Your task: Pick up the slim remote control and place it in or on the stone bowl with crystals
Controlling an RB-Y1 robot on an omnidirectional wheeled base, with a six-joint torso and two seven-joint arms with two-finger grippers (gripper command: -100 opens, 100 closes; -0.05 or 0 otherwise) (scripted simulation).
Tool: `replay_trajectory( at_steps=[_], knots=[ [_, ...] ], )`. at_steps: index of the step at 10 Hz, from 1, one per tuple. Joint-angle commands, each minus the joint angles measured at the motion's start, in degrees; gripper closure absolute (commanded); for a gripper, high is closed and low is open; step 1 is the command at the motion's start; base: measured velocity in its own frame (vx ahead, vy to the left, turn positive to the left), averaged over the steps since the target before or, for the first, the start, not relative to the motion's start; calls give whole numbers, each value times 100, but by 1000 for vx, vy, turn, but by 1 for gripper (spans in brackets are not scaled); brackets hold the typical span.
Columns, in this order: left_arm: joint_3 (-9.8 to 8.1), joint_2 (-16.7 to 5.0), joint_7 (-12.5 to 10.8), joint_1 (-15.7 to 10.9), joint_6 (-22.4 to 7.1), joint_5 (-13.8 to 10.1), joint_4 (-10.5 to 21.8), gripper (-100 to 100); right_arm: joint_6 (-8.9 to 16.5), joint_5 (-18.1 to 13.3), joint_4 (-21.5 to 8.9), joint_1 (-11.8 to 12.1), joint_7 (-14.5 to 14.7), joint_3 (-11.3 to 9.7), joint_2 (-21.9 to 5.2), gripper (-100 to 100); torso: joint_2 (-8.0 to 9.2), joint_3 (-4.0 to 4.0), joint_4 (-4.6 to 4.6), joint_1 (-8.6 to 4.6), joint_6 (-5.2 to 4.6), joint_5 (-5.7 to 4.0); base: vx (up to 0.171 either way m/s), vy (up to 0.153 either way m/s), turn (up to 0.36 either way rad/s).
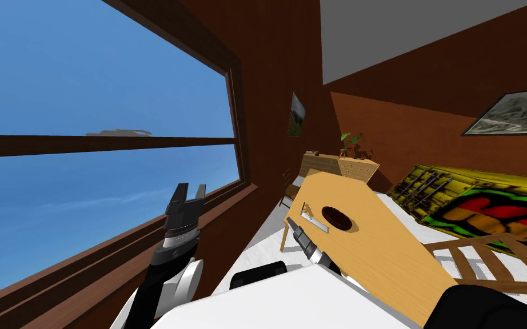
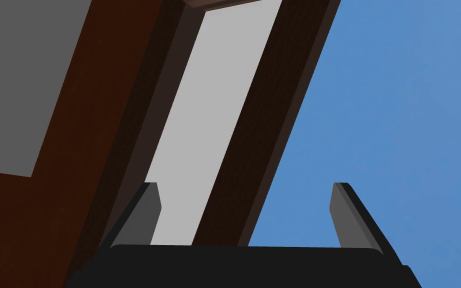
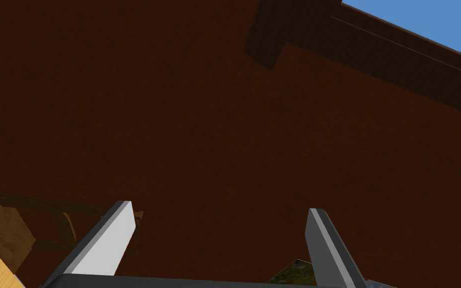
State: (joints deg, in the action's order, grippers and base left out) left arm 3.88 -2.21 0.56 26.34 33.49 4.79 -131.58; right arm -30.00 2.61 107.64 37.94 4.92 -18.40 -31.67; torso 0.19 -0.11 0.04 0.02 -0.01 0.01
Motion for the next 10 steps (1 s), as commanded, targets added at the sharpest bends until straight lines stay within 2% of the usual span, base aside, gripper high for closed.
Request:
replay_trajectory(
  at_steps=[1,2,3,4,5,6,7,9,10],
  knots=[
    [0,0,0,0,0,0,0,0,38,12,-205,12,17,-61,-141,-100,0,0,0,0,0,0,-29,18,139],
    [0,0,0,1,0,0,0,0,70,-4,-419,102,96,-233,-352,-100,-5,2,0,-1,-2,0,-22,26,262],
    [0,0,0,0,0,0,0,0,70,-4,-498,102,96,-233,-357,-100,-8,4,-1,-1,1,0,-18,21,142],
    [-1,0,0,1,0,0,0,0,104,-20,-665,188,176,-407,-566,-100,-10,5,-1,-2,-3,0,-30,24,317],
    [0,0,0,0,0,0,0,0,104,-20,-795,188,176,-407,-566,-100,-7,4,-1,-1,2,0,-28,15,124],
    [-1,0,0,1,0,0,0,0,139,-36,-977,271,257,-581,-768,-100,-8,4,-1,-4,-4,-1,-24,31,276],
    [0,0,0,0,0,0,0,0,139,-36,-1105,271,257,-581,-768,-100,-6,3,-1,1,-1,0,-16,20,135],
    [0,0,0,1,0,0,0,0,214,-68,-1571,427,418,-929,-1152,-100,-11,6,-2,-3,0,0,-16,28,354],
    [0,0,0,0,0,0,0,0,214,-68,-1732,427,418,-929,-1152,-100,-11,6,-1,-1,1,0,-9,16,195]
  ],
)
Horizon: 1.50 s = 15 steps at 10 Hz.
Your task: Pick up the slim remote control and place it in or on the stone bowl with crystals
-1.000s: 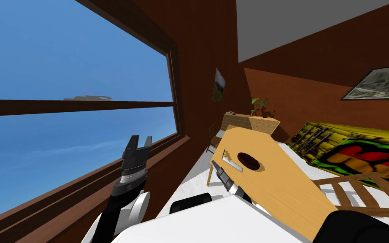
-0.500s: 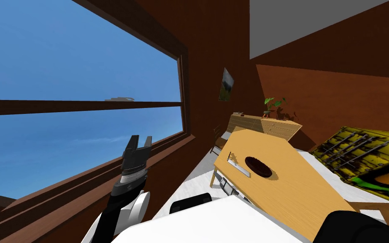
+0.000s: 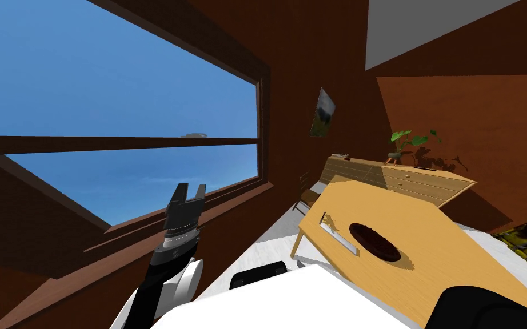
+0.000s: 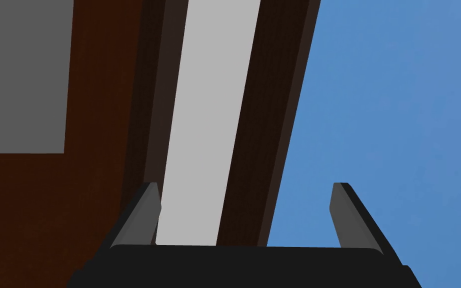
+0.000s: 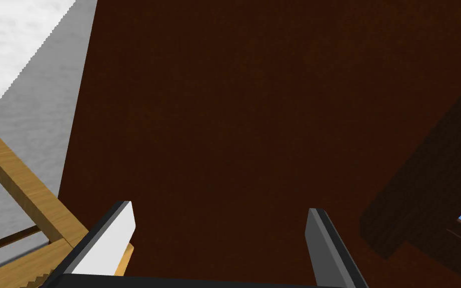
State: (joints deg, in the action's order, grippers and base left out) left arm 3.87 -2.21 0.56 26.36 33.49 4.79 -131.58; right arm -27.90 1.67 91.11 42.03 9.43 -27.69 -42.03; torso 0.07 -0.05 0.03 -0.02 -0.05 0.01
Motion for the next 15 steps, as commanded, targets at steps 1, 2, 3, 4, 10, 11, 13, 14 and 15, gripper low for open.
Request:
replay_trajectory(
  at_steps=[1,2,3,4,10,11,13,14,15],
  knots=[
    [0,0,0,0,0,0,0,0,44,10,-286,90,47,-171,-286,-100,0,0,0,0,0,0,-4,25,345],
    [1,0,0,-1,0,0,0,0,44,10,-254,90,47,-171,-298,-100,-2,1,0,1,5,2,1,10,134],
    [0,0,0,0,0,0,0,0,44,10,-396,90,47,-171,-298,-100,-5,3,0,-4,0,-1,3,3,-36],
    [0,0,0,1,0,0,0,0,83,-5,-547,159,126,-339,-473,-100,-5,3,-1,-6,-2,-1,5,15,304],
    [-1,0,0,1,0,0,0,0,162,-34,-1335,280,278,-662,-798,-100,-12,6,-2,-9,-1,-2,10,4,186],
    [-1,0,0,1,0,0,0,0,201,-48,-1509,331,350,-815,-948,-100,-9,5,-1,-8,-3,-2,11,4,305],
    [-1,-1,0,1,0,0,0,0,240,-62,-1797,376,420,-962,-1089,-100,-10,6,-2,-11,-2,-2,16,-6,242],
    [0,-1,0,0,0,0,0,0,240,-62,-1930,376,420,-962,-1089,-100,-13,7,-2,-11,4,-2,20,-14,140],
    [-1,-1,0,1,0,0,0,0,278,-75,-2136,412,485,-1101,-1221,-100,-13,7,-2,-13,-3,-2,23,-16,311]
  ],
)
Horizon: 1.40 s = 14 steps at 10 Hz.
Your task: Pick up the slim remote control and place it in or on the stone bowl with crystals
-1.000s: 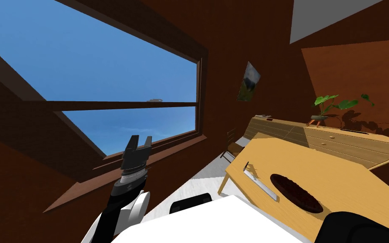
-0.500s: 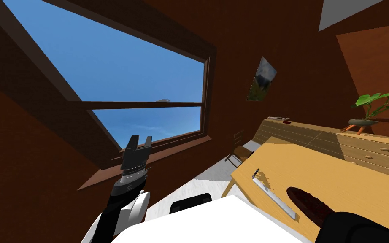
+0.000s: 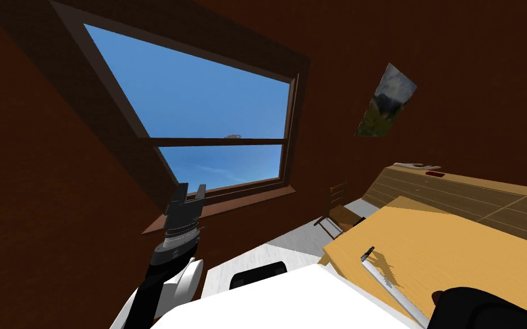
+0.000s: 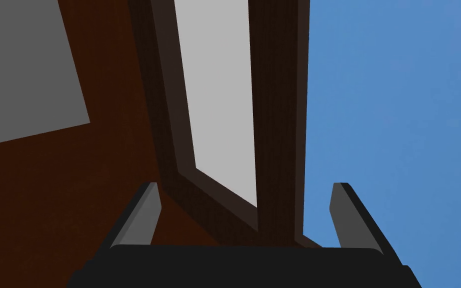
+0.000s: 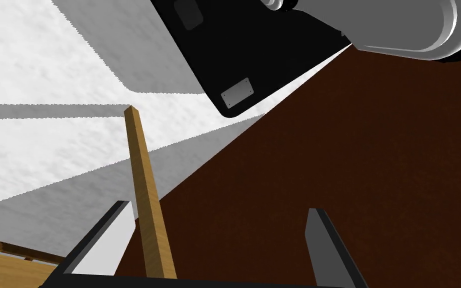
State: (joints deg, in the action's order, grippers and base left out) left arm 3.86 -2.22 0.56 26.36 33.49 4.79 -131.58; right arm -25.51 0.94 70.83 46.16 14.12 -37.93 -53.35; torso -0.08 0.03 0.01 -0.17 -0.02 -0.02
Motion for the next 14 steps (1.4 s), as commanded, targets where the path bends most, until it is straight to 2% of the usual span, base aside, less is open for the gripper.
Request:
replay_trajectory(
  at_steps=[1,3,4,5,6,7,8,9,10,13,14],
  knots=[
    [0,0,0,0,0,0,0,0,39,-1,-184,0,17,-77,-89,-100,0,0,0,0,0,0,21,-24,155],
    [0,0,0,0,0,0,0,0,115,-24,-616,49,138,-330,-321,-100,-2,1,0,-3,-1,0,31,-33,329],
    [0,0,0,0,0,0,0,0,115,-24,-716,49,138,-330,-321,-100,-6,4,-2,-10,-1,0,21,-55,165],
    [-1,0,0,1,0,0,0,0,153,-35,-945,61,192,-443,-419,-100,-4,2,-1,-13,-5,-4,4,-55,271],
    [-1,0,0,0,0,0,0,0,153,-35,-963,61,192,-443,-419,-100,1,0,0,-15,-1,-2,8,-53,139],
    [-1,-1,0,1,0,0,0,0,192,-44,-1195,63,243,-546,-504,-100,2,-1,1,-12,-8,-5,23,-65,222],
    [-1,-1,0,1,0,0,0,0,192,-44,-1195,63,243,-546,-504,-100,-1,1,0,-16,-3,-3,16,-58,138],
    [-1,-1,0,1,0,0,0,0,229,-53,-1332,54,289,-639,-575,-100,-2,1,0,-13,-7,-5,15,-67,202],
    [-1,-1,0,1,0,0,0,0,229,-53,-1409,54,289,-639,-575,-100,-2,1,0,-17,-4,-4,9,-68,133],
    [-1,-1,0,1,0,0,0,0,324,-74,-1919,-39,403,-860,-685,-100,4,-2,1,-37,-2,-8,-7,-124,279],
    [-2,-2,0,1,0,0,0,0,324,-74,-1924,-39,403,-860,-685,-100,3,-2,2,-53,-3,-13,-12,-118,99]
  ],
)
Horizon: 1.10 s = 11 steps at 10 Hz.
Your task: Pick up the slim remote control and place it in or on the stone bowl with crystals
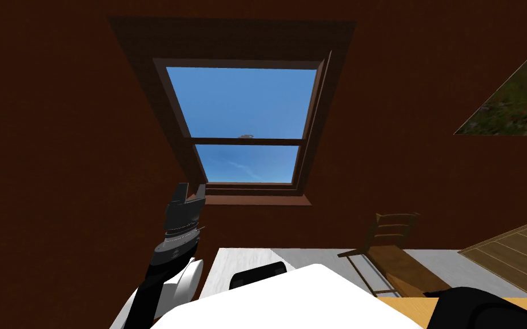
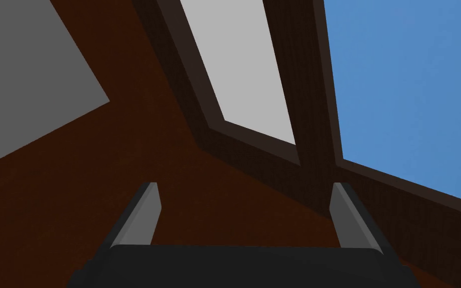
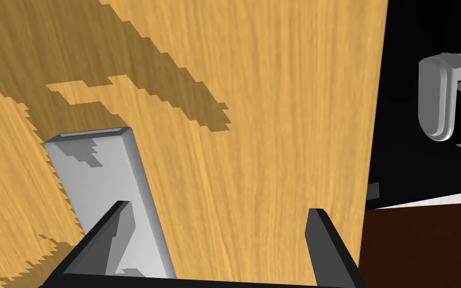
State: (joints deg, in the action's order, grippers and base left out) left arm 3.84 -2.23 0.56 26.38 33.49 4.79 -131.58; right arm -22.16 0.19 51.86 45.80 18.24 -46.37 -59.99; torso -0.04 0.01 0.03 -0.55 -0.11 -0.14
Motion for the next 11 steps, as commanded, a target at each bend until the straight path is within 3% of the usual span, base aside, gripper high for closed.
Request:
replay_trajectory(
  at_steps=[1,3,4,5,6,8,9,10,11],
  knots=[
    [0,0,0,0,0,0,0,0,31,-10,-243,-118,46,-120,-1,-100,0,0,0,0,0,0,-17,-122,255],
    [0,0,0,-1,0,0,0,0,56,-21,-383,-308,97,-216,122,-100,-2,1,0,-14,5,-1,-32,-164,281],
    [0,0,0,-1,0,0,0,0,37,-22,-358,-270,50,-205,68,-100,6,-3,1,-16,4,-3,-29,-75,58],
    [0,0,0,0,0,0,0,0,32,-24,-375,-287,52,-213,72,0,3,-2,1,14,-3,2,-3,-16,-6],
    [1,1,0,0,0,0,0,0,116,-86,-471,-366,54,-201,247,-100,-4,2,-1,38,-3,8,-18,-26,45],
    [1,1,0,0,0,0,0,0,240,-180,-617,-486,56,-185,512,-100,1,-1,0,37,-3,8,-29,-43,40],
    [1,1,0,0,0,0,0,0,161,-156,-622,-483,33,-215,436,-100,2,-1,0,34,-2,8,-12,-22,10],
    [1,1,0,0,0,0,0,0,181,-160,-622,-488,31,-214,445,100,-3,1,-1,41,-3,10,0,0,0],
    [1,1,0,0,0,0,0,0,179,-160,-622,-487,31,-214,444,100,-6,4,-2,48,-3,12,0,0,0]
  ],
)
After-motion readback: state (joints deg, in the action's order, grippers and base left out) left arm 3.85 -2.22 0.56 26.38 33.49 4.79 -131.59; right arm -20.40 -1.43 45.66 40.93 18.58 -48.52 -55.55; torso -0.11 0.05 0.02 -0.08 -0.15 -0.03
